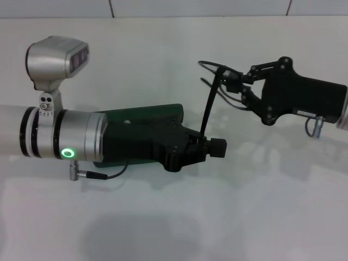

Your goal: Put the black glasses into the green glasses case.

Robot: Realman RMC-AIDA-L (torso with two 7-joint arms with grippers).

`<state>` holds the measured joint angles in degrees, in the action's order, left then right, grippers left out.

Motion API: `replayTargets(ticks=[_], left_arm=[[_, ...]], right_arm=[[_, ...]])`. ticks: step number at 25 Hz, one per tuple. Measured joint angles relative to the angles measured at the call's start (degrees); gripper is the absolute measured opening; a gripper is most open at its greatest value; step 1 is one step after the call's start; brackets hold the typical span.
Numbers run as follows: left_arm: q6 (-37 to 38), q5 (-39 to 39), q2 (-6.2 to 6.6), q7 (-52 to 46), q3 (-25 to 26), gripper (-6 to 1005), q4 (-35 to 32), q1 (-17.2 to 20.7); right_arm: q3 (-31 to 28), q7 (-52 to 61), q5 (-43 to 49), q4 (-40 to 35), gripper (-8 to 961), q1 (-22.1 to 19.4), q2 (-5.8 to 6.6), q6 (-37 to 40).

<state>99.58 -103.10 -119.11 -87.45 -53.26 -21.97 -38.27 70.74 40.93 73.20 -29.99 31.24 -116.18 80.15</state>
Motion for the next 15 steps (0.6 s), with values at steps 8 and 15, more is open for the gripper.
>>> replayTargets(ticks=[8,15], left_arm=[[-1.0,0.0,-0.27,0.1,-0.6,29,0.0,-0.4],[-1.1,0.0,-0.33,0.3,-0.6,31,0.0,-0.6]], right_arm=[[6.8,-0.1,-4.9,0.2,98,0.4,0.00,0.3],[12.9,0.2,-8.1,-0.1,98,0.5,-0.01,0.5]])
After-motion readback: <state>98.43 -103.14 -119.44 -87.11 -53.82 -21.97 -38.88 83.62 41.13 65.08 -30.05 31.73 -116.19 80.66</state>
